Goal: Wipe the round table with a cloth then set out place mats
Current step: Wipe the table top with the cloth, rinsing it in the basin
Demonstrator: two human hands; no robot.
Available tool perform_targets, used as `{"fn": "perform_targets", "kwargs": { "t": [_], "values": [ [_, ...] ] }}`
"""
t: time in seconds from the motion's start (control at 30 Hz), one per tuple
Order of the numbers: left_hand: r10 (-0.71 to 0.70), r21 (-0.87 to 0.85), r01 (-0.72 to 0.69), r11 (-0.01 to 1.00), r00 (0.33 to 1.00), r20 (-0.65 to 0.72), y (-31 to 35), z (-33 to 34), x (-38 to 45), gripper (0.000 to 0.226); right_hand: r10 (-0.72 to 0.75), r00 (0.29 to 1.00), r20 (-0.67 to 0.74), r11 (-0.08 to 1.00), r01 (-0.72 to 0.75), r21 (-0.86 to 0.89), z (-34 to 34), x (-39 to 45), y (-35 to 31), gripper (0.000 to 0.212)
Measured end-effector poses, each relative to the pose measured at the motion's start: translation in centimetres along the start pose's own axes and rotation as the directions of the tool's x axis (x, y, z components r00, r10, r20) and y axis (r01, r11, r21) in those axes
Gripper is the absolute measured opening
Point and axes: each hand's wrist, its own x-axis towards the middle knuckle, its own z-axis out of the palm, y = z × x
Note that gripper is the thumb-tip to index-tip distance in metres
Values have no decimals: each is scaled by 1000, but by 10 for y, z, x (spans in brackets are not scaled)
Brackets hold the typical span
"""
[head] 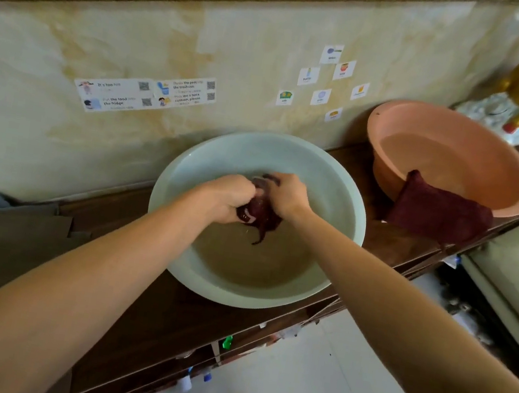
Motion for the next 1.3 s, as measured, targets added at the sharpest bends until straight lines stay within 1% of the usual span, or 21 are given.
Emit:
{"fn": "perform_targets", "kwargs": {
  "t": [0.07, 0.1, 0.17, 0.2, 0.23, 0.27, 0.3, 0.37, 0.43, 0.47, 0.53, 0.63, 0.73, 0.8, 0.87, 0.93, 1.0, 1.1, 1.17, 1.23, 1.3],
  "values": [
    [67, 316, -74, 946, 997, 33, 4, -5, -7, 14, -35, 996, 80, 972, 53, -229, -12, 10, 7, 29],
    [96, 518, -101, 849, 995, 38, 7, -10, -10, 9, -62, 987, 149, 924, 114, -365, -17, 13, 9, 31],
    [135, 785, -98, 611, 991, 18, 8, -24, -15, 30, -92, 947, 307, 760, 266, -593, -25, 13, 8, 42],
    [130, 828, -82, 555, 991, 10, 7, -29, -16, 43, -95, 918, 384, 675, 343, -653, -28, 10, 7, 53],
    [137, 836, -85, 542, 990, 11, 7, -33, -18, 50, -107, 880, 462, 605, 427, -672, -31, 6, 3, 66],
    [169, 833, -105, 543, 985, 14, 7, -34, -19, 51, -112, 840, 531, 579, 490, -652, -33, 0, 0, 79],
    [203, 819, -125, 559, 979, 11, 9, -35, -22, 49, -114, 797, 593, 598, 532, -600, -35, -7, -5, 91],
    [257, 774, -185, 606, 966, 29, 15, -37, -25, 41, -77, 756, 650, 782, 450, -431, -28, -16, -6, 109],
    [324, 695, -257, 672, 945, 37, 24, -39, -31, 40, -82, 769, 634, 943, 265, -200, -17, -21, 0, 113],
    [357, 640, -298, 709, 933, 39, 29, -41, -37, 42, -105, 779, 619, 978, 195, -80, -12, -20, 1, 104],
    [422, 542, -374, 753, 906, 38, 38, -47, -45, 44, -132, 804, 579, 991, 97, 91, -9, -17, 2, 71],
    [512, 489, -444, 751, 859, -6, 48, -63, -58, 46, -170, 828, 534, 985, 148, 84, -12, -18, -13, 47],
    [560, 505, -475, 720, 828, -21, 54, -77, -65, 46, -225, 838, 496, 974, 180, 137, -20, -18, -27, 40],
    [550, 652, -433, 622, 834, 30, 57, -85, -69, 45, -265, 839, 475, 963, 210, 168, -27, -19, -36, 49],
    [493, 826, -327, 460, 867, 69, 59, -88, -70, 49, -277, 858, 431, 960, 237, 147, -37, -15, -42, 56],
    [468, 918, -241, 315, 881, 71, 58, -86, -73, 53, -271, 881, 387, 959, 213, 187, -46, -18, -45, 36],
    [465, 954, -197, 225, 882, 72, 53, -80, -74, 53, -286, 890, 354, 954, 228, 196, -52, -22, -47, 15],
    [464, 979, -166, 117, 881, 94, 42, -71, -70, 39, -297, 906, 303, 954, 268, 134, -55, -21, -51, 8],
    [509, 986, -145, 77, 856, 86, 41, -68, -71, 33, -346, 914, 211, 938, 335, 87, -61, -19, -59, 9],
    [555, 994, -108, 27, 828, 75, 50, -66, -77, 33, -401, 908, 122, 905, 413, -99, -72, -19, -72, 11],
    [558, 998, -67, -5, 828, 59, 61, -66, -82, 35, -388, 921, 24, 853, 369, -369, -81, -19, -83, 25]
  ]
}}
